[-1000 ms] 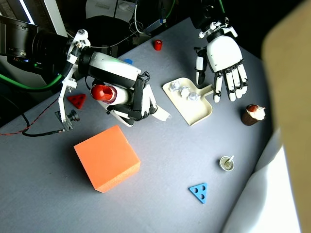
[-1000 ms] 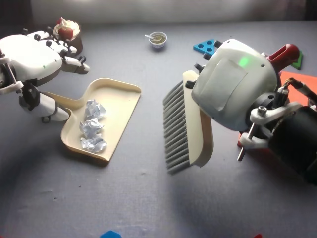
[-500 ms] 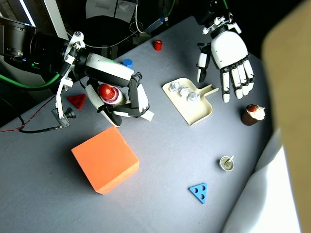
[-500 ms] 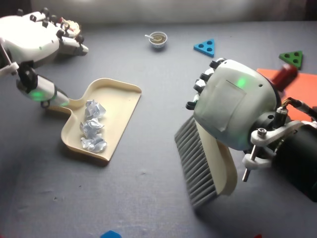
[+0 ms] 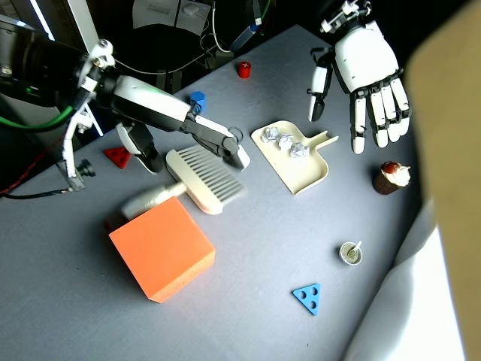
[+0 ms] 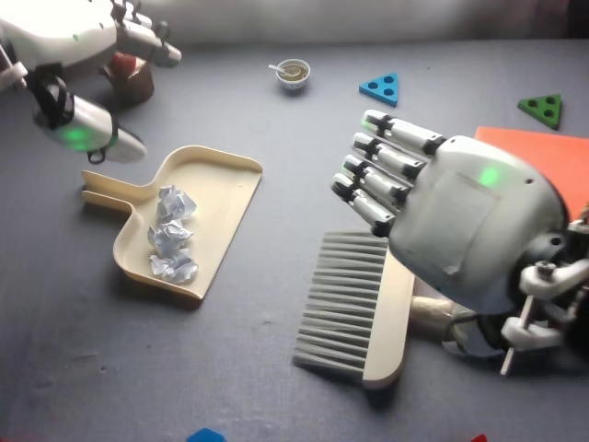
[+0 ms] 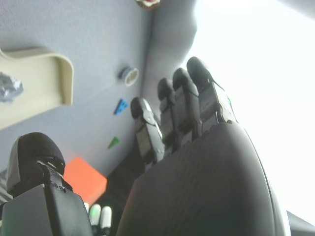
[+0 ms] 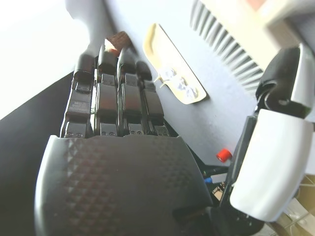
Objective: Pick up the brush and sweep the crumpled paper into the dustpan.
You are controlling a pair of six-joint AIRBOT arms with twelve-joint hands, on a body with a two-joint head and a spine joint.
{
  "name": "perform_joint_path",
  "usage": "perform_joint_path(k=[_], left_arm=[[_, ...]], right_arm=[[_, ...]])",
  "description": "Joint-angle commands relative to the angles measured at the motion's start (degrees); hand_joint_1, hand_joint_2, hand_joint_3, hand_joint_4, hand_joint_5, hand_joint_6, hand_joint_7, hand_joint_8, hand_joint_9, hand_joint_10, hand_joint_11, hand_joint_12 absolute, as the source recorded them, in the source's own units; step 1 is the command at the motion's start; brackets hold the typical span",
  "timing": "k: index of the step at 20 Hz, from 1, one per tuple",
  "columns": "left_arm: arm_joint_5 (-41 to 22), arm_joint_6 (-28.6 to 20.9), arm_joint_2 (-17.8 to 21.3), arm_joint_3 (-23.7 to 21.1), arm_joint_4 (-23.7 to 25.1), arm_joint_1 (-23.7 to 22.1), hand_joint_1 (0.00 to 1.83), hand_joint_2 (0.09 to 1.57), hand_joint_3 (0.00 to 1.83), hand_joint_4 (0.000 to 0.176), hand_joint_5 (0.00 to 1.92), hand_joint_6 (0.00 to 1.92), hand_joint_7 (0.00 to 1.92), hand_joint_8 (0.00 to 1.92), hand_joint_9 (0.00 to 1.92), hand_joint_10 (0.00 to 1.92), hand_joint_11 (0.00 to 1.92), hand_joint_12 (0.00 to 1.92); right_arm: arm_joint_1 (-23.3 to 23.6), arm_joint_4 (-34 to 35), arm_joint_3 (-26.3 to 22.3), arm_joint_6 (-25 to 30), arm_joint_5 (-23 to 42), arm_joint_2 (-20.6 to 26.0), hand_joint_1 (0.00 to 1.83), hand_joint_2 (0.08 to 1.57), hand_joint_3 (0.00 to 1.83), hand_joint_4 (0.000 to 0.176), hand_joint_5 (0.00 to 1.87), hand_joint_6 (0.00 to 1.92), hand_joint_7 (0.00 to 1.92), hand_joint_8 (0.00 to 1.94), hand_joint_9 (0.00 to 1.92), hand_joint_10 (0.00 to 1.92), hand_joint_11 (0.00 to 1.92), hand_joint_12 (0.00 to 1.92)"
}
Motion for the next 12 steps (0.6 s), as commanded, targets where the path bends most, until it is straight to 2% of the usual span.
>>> perform_joint_path(k=[1, 2, 3, 5, 9, 11, 12], left_arm=[[-5.2, 0.4, 0.2, -0.2, 0.3, -1.2, 0.70, 0.97, 0.00, 0.160, 0.43, 0.00, 0.27, 0.00, 0.19, 0.00, 0.00, 0.52], [-4.5, 0.5, 0.3, -0.3, 0.5, -1.8, 0.70, 0.97, 0.00, 0.164, 0.41, 0.00, 0.27, 0.00, 0.19, 0.00, 0.00, 0.48], [-4.2, 0.4, 0.6, -0.6, 0.6, -2.3, 0.71, 0.97, 0.00, 0.161, 0.41, 0.01, 0.25, 0.00, 0.18, 0.00, 0.00, 0.47], [-5.0, 0.2, 1.4, -1.8, -0.4, -2.5, 0.72, 0.96, 0.00, 0.154, 0.43, 0.00, 0.26, 0.00, 0.20, 0.00, 0.00, 0.53], [-4.8, 0.2, 2.7, -3.7, -0.5, -3.9, 0.69, 0.97, 0.00, 0.163, 0.41, 0.00, 0.27, 0.00, 0.20, 0.00, 0.00, 0.51], [-4.6, 0.2, 3.2, -4.1, 0.0, -4.6, 0.69, 0.97, 0.00, 0.164, 0.41, 0.00, 0.25, 0.00, 0.19, 0.00, 0.00, 0.49], [-4.0, 0.2, 3.4, -4.3, 0.4, -5.2, 0.68, 0.98, 0.00, 0.164, 0.40, 0.00, 0.26, 0.00, 0.20, 0.00, 0.00, 0.54]], right_arm=[[0.1, -3.8, -0.9, 1.9, -3.0, 1.5, 0.68, 0.69, 0.01, 0.000, 0.06, 0.00, 0.05, 0.00, 0.02, 0.00, 0.01, 0.07], [0.1, -3.9, -1.6, 4.9, -2.7, 2.6, 0.66, 0.68, 0.01, 0.000, 0.06, 0.00, 0.04, 0.00, 0.01, 0.00, 0.01, 0.06], [0.1, -4.0, -2.4, 9.4, -2.6, 4.0, 0.61, 0.70, 0.01, 0.000, 0.05, 0.00, 0.03, 0.00, 0.00, 0.00, 0.00, 0.02], [-0.6, -8.9, -4.1, 23.8, -0.5, 8.0, 0.64, 0.71, 0.01, 0.000, 0.03, 0.00, 0.01, 0.00, 0.00, 0.00, 0.01, 0.01], [-1.9, -15.4, -7.3, 46.1, 5.5, 16.2, 0.64, 0.72, 0.01, 0.000, 0.01, 0.00, 0.00, 0.00, 0.00, 0.00, 0.02, 0.02], [-1.3, -14.2, -8.7, 49.6, 8.7, 18.6, 0.63, 0.72, 0.01, 0.000, 0.00, 0.00, 0.00, 0.00, 0.00, 0.00, 0.03, 0.02], [-0.8, -14.3, -9.6, 49.6, 10.8, 19.2, 0.61, 0.73, 0.01, 0.000, 0.00, 0.00, 0.00, 0.00, 0.00, 0.00, 0.04, 0.02]])
